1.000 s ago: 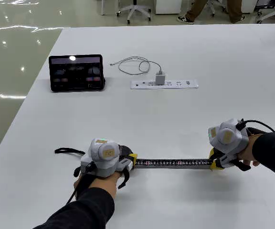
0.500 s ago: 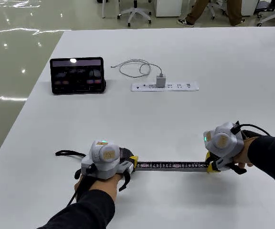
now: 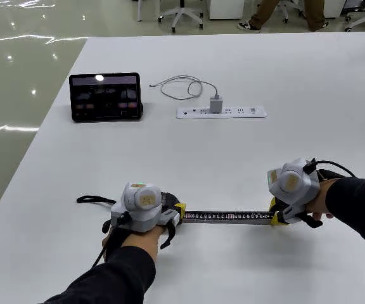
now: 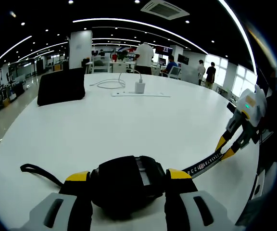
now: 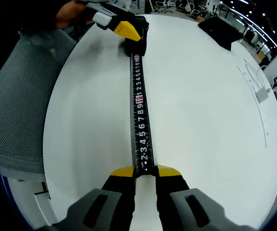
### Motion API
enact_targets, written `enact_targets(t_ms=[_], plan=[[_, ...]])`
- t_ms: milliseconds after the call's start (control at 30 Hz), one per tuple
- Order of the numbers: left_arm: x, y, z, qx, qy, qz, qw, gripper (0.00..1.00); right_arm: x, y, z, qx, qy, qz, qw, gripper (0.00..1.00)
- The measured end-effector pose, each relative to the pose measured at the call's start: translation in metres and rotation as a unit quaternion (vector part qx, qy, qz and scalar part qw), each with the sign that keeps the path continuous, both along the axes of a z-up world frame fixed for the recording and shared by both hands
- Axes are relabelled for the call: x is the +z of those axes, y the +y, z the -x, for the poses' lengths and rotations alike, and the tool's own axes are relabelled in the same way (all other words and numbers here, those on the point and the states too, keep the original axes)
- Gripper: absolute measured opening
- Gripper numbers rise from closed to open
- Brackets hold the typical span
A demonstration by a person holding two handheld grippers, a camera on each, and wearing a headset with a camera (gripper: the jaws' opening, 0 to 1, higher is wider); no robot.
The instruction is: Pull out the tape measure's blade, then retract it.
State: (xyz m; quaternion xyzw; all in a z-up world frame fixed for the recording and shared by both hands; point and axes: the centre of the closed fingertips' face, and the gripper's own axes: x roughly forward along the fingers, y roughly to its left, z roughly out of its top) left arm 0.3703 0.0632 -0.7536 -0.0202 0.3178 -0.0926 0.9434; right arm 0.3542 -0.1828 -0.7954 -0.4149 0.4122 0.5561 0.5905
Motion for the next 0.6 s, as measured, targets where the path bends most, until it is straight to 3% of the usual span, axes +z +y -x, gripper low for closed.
enact_targets(t_ms=[333, 600], plan=[[0.0, 0.0, 0.0, 0.001, 0.001, 0.0, 1.0, 0.56, 0.0, 0.023, 0.001, -0.01, 0.002, -0.028, 0.9995, 0.11], [0.0, 0.0, 0.0, 0.0, 0.003, 0.001, 1.0, 0.56, 0.0, 0.037, 0.002, 0.004, 0.001, -0.027, 0.9996, 0.11]])
